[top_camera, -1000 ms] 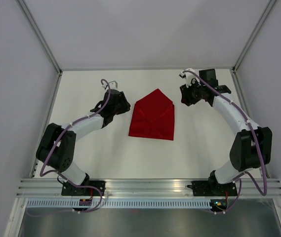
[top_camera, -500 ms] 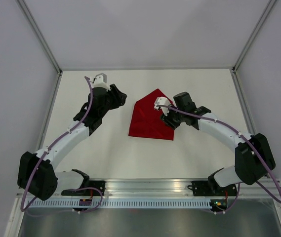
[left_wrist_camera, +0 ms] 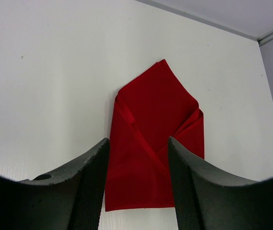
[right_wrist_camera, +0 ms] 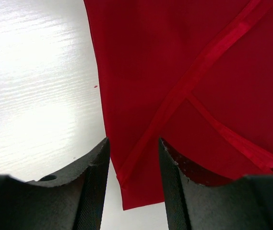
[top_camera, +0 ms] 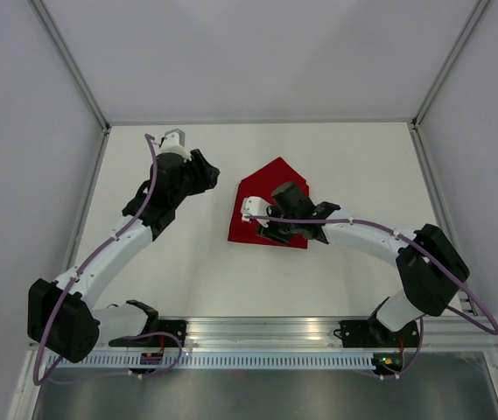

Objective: Fold the napkin, place the utensils inside, and roll it up
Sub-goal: Roll the napkin with the utensil

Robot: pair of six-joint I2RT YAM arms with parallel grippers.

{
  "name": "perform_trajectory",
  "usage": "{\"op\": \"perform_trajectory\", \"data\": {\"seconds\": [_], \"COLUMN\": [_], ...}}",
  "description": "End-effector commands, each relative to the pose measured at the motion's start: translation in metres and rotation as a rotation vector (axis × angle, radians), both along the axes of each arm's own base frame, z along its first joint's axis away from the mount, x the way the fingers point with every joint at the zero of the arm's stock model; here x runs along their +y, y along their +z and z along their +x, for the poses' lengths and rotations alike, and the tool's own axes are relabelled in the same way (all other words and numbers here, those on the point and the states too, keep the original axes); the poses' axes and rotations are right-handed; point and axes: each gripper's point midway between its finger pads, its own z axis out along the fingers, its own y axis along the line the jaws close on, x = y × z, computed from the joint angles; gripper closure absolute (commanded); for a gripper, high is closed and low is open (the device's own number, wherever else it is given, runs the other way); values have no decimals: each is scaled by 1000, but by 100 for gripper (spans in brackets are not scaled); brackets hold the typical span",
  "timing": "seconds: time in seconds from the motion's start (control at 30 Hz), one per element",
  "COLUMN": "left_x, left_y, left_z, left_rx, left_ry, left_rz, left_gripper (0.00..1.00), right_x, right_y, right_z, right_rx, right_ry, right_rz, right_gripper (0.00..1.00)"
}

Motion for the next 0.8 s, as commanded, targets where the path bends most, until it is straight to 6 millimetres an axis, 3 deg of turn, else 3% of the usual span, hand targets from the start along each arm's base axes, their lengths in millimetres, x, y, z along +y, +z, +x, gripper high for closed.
{"op": "perform_trajectory", "data": {"seconds": [0.0,0.2,0.37,0.77], "left_x": [3,1,2,3], "left_y": [27,30,31,31], "left_z": [2,3,2,2], "left_rx": [-59,-57,-48,-32], "left_ry": [-11,-16,-17,-19], "left_rz": [10,6,13,23], "left_gripper": [43,43,43,42], "right_x": [7,11,10,8], "right_y": [-6,-23,-21,-41], "right_z": [3,0,-4,-6], "right_rx": [-37,-24,-23,1], "right_ry": [20,30,41,66], "right_rz": [-12,-42,-38,-75], "right_gripper": [49,50,49,46]}}
